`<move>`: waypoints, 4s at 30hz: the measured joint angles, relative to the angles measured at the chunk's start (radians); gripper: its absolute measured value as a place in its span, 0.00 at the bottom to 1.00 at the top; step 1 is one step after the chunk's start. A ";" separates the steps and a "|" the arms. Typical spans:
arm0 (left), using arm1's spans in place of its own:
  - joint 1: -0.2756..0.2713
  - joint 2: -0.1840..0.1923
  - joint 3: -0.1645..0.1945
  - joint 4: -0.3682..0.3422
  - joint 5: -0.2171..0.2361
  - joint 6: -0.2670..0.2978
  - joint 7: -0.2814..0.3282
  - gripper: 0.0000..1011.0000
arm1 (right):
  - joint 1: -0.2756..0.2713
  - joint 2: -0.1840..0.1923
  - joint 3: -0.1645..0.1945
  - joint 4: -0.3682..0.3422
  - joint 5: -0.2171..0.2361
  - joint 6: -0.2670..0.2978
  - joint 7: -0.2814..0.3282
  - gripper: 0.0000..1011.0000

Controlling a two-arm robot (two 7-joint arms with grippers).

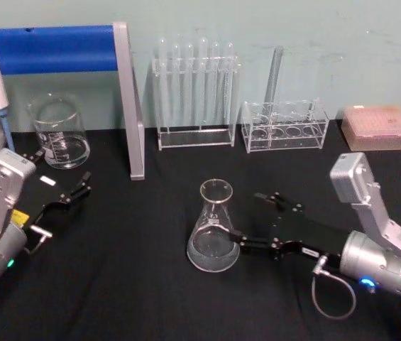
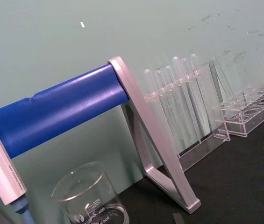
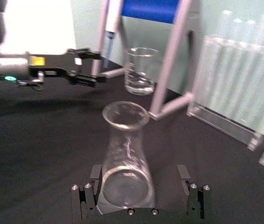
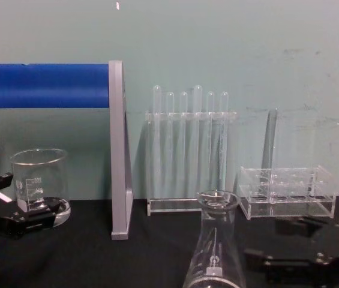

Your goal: Grasp the erlenmeyer flask with one hand, shake it three times, then place it back.

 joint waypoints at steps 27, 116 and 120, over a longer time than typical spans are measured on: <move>0.000 0.000 0.000 0.000 0.000 0.000 0.000 0.99 | 0.003 -0.216 0.146 0.093 -0.136 -0.067 -0.374 0.99; 0.000 0.000 0.000 0.000 0.000 0.000 0.000 0.99 | 0.101 -0.336 0.153 0.281 -0.254 0.033 -0.395 0.99; 0.000 0.000 0.000 0.000 0.000 0.000 0.000 0.99 | 0.101 -0.336 0.153 0.281 -0.254 0.033 -0.395 0.99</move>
